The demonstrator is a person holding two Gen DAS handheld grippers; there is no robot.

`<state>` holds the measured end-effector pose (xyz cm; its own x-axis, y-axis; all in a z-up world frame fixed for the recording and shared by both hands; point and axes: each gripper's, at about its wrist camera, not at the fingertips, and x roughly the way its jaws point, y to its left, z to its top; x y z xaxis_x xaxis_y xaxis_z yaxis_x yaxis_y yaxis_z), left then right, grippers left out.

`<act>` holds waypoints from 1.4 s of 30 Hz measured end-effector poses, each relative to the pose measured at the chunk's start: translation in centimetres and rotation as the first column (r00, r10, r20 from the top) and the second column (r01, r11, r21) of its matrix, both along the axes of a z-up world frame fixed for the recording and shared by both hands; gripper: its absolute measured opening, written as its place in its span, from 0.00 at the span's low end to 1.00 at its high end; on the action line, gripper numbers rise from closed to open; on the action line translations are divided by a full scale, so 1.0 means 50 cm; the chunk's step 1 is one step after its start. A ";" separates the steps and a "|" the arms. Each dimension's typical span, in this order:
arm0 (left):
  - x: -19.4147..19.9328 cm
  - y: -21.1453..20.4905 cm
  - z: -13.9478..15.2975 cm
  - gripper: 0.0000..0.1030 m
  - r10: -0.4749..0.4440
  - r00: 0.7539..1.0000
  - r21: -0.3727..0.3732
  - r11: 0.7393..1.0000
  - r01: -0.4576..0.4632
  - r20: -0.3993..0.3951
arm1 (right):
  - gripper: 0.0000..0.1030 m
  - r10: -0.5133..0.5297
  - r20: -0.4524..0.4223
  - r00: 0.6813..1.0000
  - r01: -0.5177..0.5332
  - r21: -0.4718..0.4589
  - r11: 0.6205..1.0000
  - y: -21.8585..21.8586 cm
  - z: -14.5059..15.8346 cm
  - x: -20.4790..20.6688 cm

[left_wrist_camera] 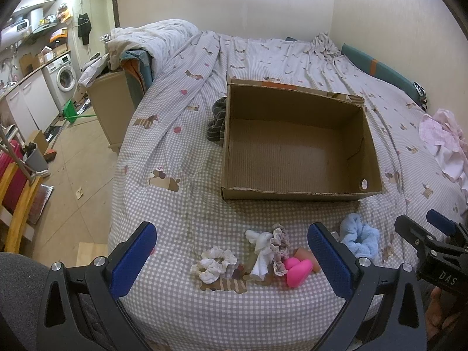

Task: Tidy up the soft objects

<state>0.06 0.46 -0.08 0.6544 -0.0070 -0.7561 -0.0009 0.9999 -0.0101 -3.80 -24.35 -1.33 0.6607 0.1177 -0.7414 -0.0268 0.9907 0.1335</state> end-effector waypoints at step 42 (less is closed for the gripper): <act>0.001 -0.005 0.004 1.00 -0.002 1.000 -0.002 1.000 0.002 -0.002 | 1.00 0.005 0.001 1.000 -0.005 0.001 1.000 0.009 0.002 -0.002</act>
<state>0.10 0.21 0.11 0.6531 -0.0100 -0.7572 0.0015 0.9999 -0.0119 -3.90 -23.91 -1.25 0.6610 0.1220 -0.7404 -0.0319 0.9904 0.1347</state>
